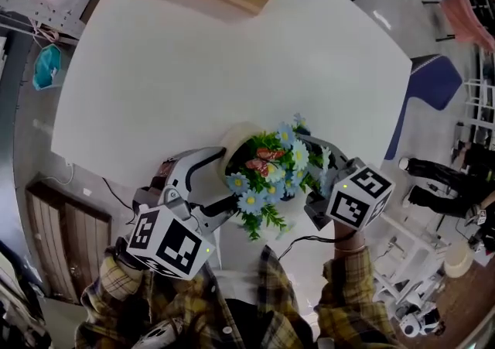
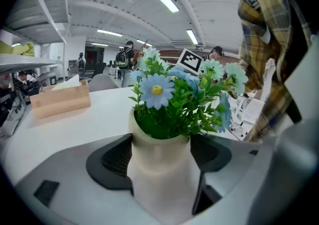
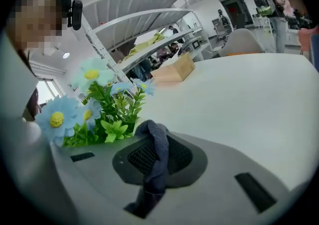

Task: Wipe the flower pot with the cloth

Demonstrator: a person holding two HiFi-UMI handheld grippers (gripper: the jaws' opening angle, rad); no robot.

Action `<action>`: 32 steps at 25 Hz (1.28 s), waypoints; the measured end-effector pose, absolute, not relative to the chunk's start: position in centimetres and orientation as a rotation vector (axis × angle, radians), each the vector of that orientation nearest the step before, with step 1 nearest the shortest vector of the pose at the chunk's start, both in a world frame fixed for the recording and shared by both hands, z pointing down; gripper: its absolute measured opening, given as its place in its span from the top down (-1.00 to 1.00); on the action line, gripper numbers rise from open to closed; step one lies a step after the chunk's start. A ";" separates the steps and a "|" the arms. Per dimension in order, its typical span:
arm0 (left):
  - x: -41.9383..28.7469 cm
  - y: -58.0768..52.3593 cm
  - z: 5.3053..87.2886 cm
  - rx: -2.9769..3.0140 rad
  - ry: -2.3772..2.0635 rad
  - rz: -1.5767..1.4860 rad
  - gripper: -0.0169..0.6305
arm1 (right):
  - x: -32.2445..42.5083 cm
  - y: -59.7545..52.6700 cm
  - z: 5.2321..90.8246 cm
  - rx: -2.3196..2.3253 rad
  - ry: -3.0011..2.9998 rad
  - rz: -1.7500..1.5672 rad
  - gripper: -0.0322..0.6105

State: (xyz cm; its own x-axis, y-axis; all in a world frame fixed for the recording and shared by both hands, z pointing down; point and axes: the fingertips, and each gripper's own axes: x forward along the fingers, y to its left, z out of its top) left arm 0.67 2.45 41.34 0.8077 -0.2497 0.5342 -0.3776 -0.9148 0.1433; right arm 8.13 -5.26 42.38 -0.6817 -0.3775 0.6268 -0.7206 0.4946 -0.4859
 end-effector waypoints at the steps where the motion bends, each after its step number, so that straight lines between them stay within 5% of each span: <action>1: 0.7 2.4 41.3 2.766 -0.452 0.765 -0.17 | 8.0 -5.5 42.4 0.867 -2.312 1.037 0.85; 22: 0.1 1.2 41.4 2.886 0.574 0.988 -0.17 | 2.2 -7.4 42.3 -0.095 -2.379 0.856 0.85; 32: -0.5 0.9 41.6 2.847 0.373 0.918 -0.17 | 2.3 -7.5 42.2 -0.035 -2.403 0.876 0.85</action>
